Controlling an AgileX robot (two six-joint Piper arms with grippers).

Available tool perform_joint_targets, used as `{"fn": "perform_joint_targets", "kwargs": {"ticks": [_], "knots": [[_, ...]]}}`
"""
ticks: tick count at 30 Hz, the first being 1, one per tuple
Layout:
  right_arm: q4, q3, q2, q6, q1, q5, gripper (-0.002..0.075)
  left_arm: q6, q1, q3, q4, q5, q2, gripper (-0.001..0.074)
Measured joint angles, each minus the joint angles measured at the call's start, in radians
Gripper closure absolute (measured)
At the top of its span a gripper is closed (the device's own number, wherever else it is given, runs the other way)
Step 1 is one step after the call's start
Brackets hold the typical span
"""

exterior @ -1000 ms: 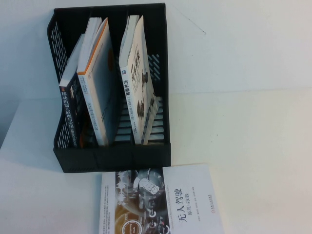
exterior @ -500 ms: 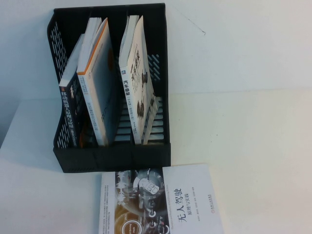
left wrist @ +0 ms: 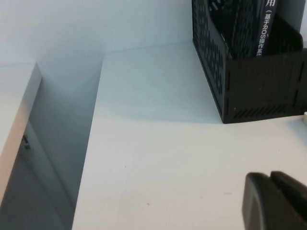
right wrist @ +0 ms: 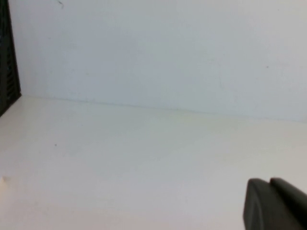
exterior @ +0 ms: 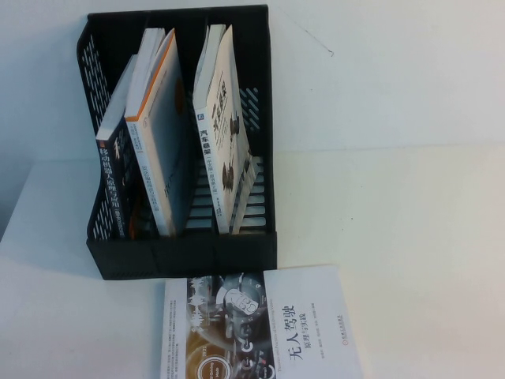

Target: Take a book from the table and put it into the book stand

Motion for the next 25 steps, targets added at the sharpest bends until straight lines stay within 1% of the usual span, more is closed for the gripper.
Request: {"fn": "perform_joint_targets", "kwargs": {"ticks": [3,5,7,25], "knots": [[0.024,0.095,-0.018,-0.008,-0.027,-0.024,0.0718,0.000,0.000,0.000,0.000,0.000,0.000,0.0738],[0.057,0.123,-0.056,0.015,-0.032,0.028,0.0718,0.000,0.000,0.000,0.000,0.000,0.000,0.0738],[0.084,0.133,-0.087,0.027,-0.033,0.125,0.0718,0.000,0.000,0.000,0.000,0.000,0.000,0.0738],[0.125,0.133,-0.098,0.023,-0.044,0.136,0.0718,0.000,0.000,0.000,0.000,0.003,0.000,0.0738]]}}
